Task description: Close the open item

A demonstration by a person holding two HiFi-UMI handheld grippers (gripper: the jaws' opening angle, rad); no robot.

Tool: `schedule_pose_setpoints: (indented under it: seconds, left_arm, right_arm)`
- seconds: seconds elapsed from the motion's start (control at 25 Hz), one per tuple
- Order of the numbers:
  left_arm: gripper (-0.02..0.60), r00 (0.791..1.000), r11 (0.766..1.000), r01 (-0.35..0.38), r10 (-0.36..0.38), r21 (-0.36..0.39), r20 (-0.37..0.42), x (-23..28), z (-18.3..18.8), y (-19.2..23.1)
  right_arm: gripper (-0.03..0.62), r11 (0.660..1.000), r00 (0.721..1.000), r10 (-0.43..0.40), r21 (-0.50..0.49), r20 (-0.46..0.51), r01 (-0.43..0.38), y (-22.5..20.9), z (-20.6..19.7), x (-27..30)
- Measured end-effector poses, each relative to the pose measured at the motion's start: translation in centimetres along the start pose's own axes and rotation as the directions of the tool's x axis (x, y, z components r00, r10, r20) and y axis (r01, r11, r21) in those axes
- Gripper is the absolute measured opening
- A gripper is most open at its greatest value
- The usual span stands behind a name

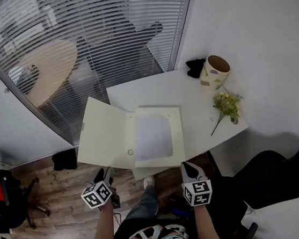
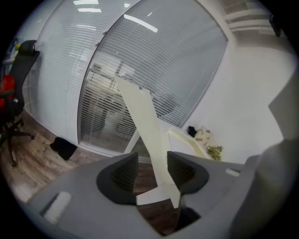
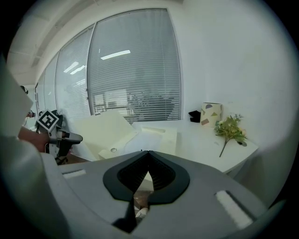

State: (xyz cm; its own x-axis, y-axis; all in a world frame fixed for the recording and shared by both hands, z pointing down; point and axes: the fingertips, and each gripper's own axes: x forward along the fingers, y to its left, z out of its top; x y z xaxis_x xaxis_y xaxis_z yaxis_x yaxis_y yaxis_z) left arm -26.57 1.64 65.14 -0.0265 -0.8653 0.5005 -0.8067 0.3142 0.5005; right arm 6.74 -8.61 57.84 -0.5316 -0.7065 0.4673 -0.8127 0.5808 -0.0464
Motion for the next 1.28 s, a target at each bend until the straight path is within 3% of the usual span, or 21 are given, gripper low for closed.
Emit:
schedule_pose_setpoints:
  seconds: [0.32, 0.96, 1.28]
  left_arm:
    - [0.247, 0.999, 0.998, -0.008, 0.010, -0.065, 0.037, 1.1, 0.9, 0.5]
    - [0.247, 0.994, 0.998, -0.051, 0.053, -0.029, 0.092, 3.2, 3.3, 0.5]
    - [0.175, 0.992, 0.998, -0.067, 0.068, -0.004, 0.106, 3.6, 3.7, 0.2]
  right_arm:
    - [0.000, 1.000, 0.998, 0.005, -0.006, -0.056, -0.005, -0.7, -1.8, 0.6]
    - [0.000, 0.998, 0.985, 0.061, -0.008, -0.161, -0.063, -2.2, -4.6, 3.4]
    - [0.000, 0.997, 0.987, 0.081, 0.002, -0.139, -0.081, -2.7, -5.3, 4.4]
